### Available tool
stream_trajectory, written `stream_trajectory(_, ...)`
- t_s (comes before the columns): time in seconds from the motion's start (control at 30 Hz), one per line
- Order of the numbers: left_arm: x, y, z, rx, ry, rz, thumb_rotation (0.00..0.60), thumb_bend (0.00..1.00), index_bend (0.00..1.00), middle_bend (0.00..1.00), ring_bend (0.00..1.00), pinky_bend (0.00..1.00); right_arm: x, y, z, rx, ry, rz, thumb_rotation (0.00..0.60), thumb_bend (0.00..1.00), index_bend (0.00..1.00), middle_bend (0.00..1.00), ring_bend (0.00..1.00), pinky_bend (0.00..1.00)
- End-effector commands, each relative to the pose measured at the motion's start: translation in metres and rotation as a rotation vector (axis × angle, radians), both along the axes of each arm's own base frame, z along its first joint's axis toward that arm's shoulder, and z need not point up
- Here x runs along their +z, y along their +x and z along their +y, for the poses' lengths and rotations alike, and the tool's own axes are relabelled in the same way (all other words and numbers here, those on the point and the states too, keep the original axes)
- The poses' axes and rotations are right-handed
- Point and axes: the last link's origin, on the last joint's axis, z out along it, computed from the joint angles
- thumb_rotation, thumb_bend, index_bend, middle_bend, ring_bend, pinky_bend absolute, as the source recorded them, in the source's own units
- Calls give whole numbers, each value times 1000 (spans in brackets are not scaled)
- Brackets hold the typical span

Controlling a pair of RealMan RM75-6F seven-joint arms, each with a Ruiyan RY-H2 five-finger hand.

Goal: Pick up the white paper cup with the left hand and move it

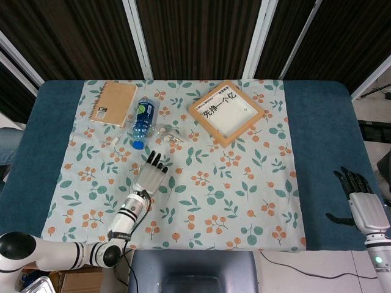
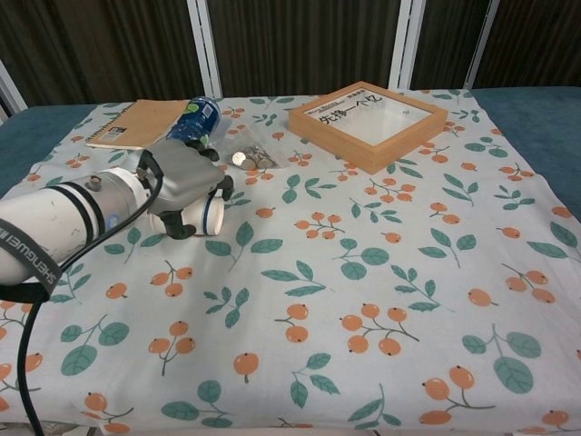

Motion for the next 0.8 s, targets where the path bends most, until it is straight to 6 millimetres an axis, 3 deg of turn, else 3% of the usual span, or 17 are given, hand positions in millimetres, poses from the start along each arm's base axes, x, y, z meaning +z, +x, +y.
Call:
stream_trajectory(0.03,0,-2,1,8,6,6,600,337,310,297,0,0,0,0,0,-2,-1,0,600,196,0,0,0,0)
stream_trajectory(0.2,1,-4,1,4,13,-7,600,377,386,355,21,0,1,-1,0,-2,-3,0,600,196,0,0,0,0)
stream_trajectory(0.4,9,5,0,-26,34,-125,600,390,407,373,46,0,0,0,0,-2,-1,1,600,196,0,0,0,0)
stream_trajectory(0.63,22,6,0,20,40,-593,600,393,421,383,75,0,-2,1,0,-1,7,3,600,196,0,0,0,0)
stream_trajectory(0.8,16,-8,-6,166,-28,-893,600,391,389,292,29,0,-4,2,0,0,13,6,600,196,0,0,0,0)
